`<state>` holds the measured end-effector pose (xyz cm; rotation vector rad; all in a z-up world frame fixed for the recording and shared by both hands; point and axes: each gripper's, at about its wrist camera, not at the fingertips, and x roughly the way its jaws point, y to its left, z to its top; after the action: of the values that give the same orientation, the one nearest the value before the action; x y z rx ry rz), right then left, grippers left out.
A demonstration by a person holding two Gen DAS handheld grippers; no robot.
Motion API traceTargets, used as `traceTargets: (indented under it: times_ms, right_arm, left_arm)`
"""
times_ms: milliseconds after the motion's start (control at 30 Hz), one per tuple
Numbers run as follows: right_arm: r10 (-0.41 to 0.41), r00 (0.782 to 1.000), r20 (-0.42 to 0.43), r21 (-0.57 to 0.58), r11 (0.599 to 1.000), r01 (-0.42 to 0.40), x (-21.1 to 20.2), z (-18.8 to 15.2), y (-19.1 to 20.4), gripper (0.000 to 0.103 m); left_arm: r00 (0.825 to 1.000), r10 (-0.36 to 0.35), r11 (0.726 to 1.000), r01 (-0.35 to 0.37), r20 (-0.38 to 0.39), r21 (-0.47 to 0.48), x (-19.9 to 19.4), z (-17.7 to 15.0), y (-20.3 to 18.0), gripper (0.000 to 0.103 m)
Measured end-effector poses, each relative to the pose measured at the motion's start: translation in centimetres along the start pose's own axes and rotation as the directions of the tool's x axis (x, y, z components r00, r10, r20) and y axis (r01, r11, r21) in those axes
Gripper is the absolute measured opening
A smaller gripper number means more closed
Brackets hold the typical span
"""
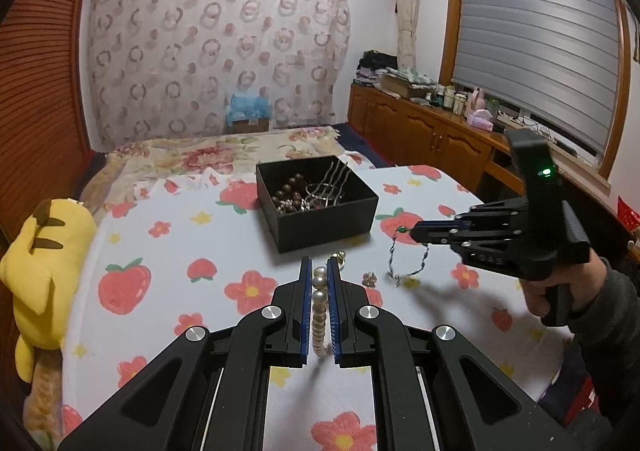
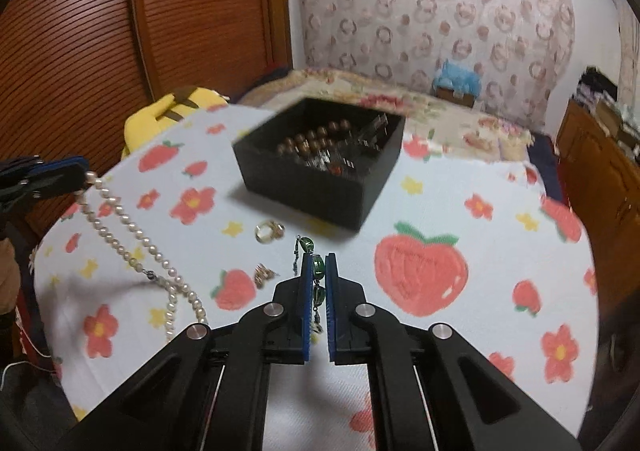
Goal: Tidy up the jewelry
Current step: 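Lower the pearls and green chain into the box and open both tools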
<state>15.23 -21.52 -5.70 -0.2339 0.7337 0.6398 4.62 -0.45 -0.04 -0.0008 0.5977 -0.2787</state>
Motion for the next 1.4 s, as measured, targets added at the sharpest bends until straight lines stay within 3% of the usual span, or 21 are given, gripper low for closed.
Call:
traceTargets:
  times_ms: [567, 967, 1400]
  right_arm:
    - [-0.018, 0.995, 0.095, -0.027, 0.999, 0.020, -1.9, 5.8, 0.3, 0.007]
    - [-0.070, 0.994, 0.085, 0.012, 0.998, 0.069, 0.2, 9.2, -1.9, 0.007]
    - [-0.042, 0.998, 0.057, 0.074, 0.997, 0.038, 3.2, 9.6, -3.5, 0.007]
  left_arm:
    - [0.997, 0.013, 0.999, -0.016, 0.078, 0.045, -0.4, 4.7, 0.2, 0.007]
    - [0.993, 0.029, 0.997, -0.037, 0.111, 0.073, 0.2, 8.3, -0.2, 0.007]
    - [0.989, 0.072, 0.989, -0.088, 0.129, 0.118, 1.3, 12.2, -1.4, 0.007]
